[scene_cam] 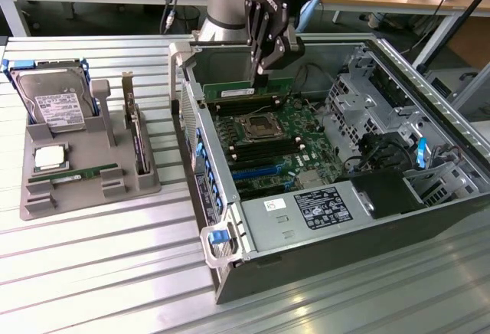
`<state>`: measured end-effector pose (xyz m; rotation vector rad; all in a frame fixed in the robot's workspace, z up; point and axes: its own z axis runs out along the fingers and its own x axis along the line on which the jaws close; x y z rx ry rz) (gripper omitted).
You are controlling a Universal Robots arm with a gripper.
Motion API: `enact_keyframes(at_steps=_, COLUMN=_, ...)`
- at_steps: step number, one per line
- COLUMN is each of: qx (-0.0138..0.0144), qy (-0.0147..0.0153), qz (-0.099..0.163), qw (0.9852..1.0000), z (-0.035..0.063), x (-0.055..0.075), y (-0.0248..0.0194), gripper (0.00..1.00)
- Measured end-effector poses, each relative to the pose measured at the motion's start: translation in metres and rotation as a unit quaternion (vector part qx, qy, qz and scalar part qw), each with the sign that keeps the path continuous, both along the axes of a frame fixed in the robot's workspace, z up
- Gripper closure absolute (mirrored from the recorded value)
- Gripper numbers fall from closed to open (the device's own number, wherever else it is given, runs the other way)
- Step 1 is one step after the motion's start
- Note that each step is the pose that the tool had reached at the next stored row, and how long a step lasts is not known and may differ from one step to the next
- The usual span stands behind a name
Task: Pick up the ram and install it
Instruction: 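Pick up the ram and move it above insertion slot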
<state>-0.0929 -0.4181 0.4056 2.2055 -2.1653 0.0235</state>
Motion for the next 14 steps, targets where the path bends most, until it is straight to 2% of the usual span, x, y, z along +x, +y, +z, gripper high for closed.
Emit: enact_keyframes(at_steps=14, qx=-0.0001, qy=0.0000, qz=0.000, qw=1.0000, z=0.0000, x=0.022, y=0.0000, gripper=0.88)
